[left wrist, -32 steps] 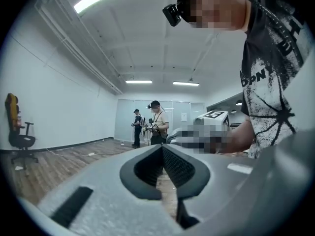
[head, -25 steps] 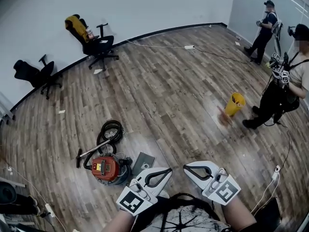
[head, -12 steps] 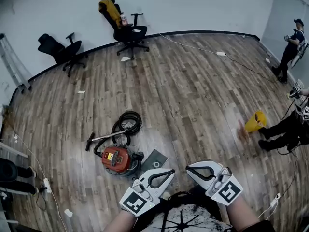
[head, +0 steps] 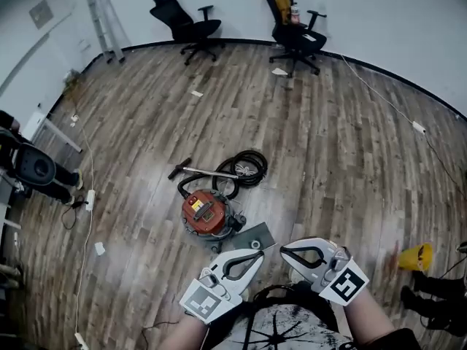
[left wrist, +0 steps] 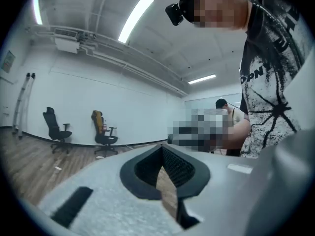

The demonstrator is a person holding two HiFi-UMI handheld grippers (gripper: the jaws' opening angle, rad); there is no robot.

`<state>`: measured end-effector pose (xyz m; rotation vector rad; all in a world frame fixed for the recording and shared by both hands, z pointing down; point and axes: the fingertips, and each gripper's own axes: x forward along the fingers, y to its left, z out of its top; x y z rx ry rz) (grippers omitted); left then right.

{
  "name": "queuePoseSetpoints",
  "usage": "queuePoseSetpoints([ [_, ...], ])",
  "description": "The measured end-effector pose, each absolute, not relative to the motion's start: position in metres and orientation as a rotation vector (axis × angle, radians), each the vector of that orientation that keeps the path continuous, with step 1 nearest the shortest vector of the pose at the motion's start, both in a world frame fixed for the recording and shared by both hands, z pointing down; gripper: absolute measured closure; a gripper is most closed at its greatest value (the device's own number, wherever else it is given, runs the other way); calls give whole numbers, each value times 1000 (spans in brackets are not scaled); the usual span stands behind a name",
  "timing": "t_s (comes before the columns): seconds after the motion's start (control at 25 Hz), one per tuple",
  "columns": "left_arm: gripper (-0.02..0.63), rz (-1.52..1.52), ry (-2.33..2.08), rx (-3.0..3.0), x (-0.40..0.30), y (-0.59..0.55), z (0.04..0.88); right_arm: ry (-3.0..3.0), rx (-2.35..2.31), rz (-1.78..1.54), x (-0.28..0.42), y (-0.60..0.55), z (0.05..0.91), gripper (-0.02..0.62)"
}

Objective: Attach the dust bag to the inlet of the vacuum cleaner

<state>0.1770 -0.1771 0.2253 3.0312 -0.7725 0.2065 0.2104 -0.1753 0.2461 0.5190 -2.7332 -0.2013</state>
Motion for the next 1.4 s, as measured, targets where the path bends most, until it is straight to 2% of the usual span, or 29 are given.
queuePoseSetpoints([
  [0.08, 604, 210, -904, 2993, 185, -184, 223, -2791, 408, -225, 216, -187, 239, 589],
  [0.24, 604, -22, -1218, 2881, 194, -196, 196, -2960, 252, -237, 224, -205, 218, 589],
  [0.4, 604, 350, -1369, 2803, 195, -181, 217, -3122, 90, -185, 225, -204, 198, 589],
  [0.6, 604, 418, -1604, 2669, 184, -172, 224, -3143, -99, -163, 218, -202, 210, 589],
  [1.12, 604, 426, -1503, 2722, 151, -143, 231, -3104, 109, -190, 209, -187, 213, 589],
  [1.28, 604, 37, -1489, 2659, 151, -150, 221, -3051, 251, -167, 214, -186, 230, 589],
  [1.4, 604, 20, -1439, 2658, 153, -154, 230, -2913, 277, -191, 228, -190, 259, 589],
])
